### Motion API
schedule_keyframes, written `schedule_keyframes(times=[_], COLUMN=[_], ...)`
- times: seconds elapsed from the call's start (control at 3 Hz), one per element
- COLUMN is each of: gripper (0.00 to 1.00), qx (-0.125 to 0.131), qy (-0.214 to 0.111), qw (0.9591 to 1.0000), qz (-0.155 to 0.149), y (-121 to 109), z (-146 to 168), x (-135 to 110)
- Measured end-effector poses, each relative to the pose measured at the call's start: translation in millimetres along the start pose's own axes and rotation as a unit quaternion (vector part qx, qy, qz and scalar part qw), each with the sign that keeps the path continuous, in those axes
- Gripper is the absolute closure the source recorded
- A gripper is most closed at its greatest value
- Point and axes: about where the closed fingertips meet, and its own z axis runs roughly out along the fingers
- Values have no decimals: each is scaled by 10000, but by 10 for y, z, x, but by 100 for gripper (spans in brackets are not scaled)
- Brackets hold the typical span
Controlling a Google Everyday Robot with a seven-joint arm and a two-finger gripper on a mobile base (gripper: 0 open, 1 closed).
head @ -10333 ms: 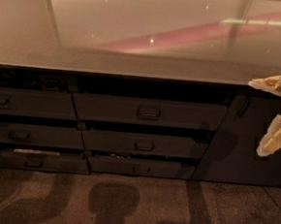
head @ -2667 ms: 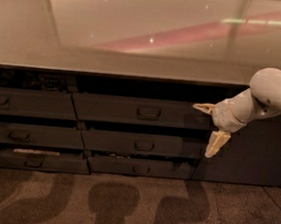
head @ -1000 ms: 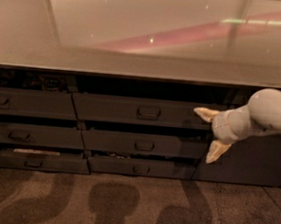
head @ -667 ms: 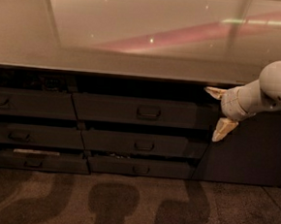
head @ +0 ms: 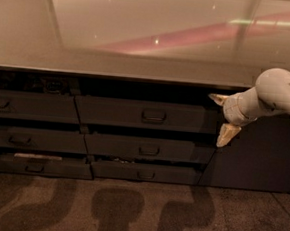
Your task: Open top drawer
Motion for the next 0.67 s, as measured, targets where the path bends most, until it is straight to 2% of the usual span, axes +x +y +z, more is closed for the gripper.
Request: schedule_keyframes(times=[0.33,0.67], gripper=[0,0], qx=[-146,-146], qy=[281,280], qw=[9995,9995], qz=[-18,-18], y=[48,48], z=[305,305], x=[148,148])
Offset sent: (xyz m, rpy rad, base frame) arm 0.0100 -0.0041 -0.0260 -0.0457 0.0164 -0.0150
